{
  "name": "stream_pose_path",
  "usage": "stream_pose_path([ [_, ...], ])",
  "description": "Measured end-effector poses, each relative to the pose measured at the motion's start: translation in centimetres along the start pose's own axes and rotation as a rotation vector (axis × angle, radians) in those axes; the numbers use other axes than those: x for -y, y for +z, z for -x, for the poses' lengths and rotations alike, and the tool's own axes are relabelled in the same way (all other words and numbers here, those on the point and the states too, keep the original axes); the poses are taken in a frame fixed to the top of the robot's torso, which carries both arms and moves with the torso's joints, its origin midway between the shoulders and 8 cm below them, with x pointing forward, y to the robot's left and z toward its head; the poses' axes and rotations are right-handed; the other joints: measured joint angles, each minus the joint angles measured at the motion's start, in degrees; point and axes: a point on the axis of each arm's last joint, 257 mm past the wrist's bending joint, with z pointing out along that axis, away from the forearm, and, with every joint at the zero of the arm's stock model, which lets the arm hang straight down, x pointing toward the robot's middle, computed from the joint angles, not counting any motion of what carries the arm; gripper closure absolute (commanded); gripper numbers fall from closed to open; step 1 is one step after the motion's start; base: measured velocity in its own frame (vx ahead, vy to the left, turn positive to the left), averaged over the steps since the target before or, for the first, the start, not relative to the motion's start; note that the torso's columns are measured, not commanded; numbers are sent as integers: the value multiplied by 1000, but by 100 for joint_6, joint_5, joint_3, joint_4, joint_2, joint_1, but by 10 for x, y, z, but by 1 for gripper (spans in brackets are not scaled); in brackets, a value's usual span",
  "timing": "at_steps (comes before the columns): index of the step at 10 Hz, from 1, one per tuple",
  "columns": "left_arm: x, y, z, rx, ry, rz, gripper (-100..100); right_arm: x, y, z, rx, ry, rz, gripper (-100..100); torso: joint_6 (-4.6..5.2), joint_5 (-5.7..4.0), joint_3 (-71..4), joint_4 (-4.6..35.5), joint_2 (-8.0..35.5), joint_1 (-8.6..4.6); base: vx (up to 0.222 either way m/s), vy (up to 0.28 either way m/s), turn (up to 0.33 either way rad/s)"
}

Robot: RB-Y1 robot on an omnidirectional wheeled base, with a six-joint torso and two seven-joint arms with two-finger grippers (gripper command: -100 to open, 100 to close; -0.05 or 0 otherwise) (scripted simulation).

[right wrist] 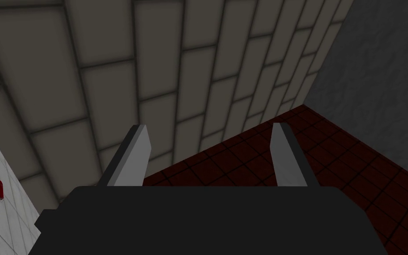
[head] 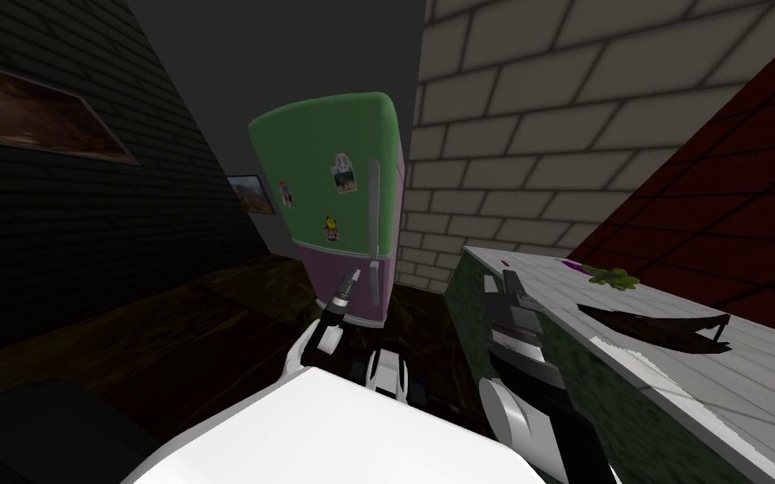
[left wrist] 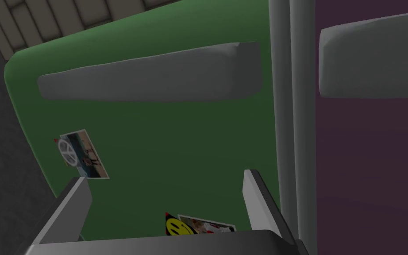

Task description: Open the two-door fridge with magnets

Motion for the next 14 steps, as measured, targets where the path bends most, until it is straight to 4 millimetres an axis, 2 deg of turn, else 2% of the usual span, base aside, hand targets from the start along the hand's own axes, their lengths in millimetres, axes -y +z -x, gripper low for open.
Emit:
stream_pose_path([
  [2,2,3,1,1,3,-2,-100,0,0,0,0,0,0,0,-1,13,16,8,24,42,34,-29,0],
  [5,9,15,6,-1,8,-2,-100,0,0,0,0,0,0,0,0,-1,-9,-4,-14,-2,20,-11,0],
  [6,9,16,6,-2,8,0,100,0,0,0,0,0,0,0,0,0,-8,-4,-12,-2,-23,15,0],
  [9,1,2,1,1,3,2,100,0,0,0,0,0,0,0,0,2,-1,0,-3,5,-33,25,0],
  [10,1,2,1,2,3,0,-100,0,0,0,0,0,0,0,0,-1,-8,-3,-15,-4,82,-56,77],
  [12,-2,3,6,21,16,6,-100,0,0,0,0,0,0,0,1,-10,-35,-16,-56,-33,157,-119,50],
  [14,-6,3,12,42,30,12,-100,0,0,0,0,0,0,0,0,-1,-12,-6,-19,-4,165,-111,56],
])
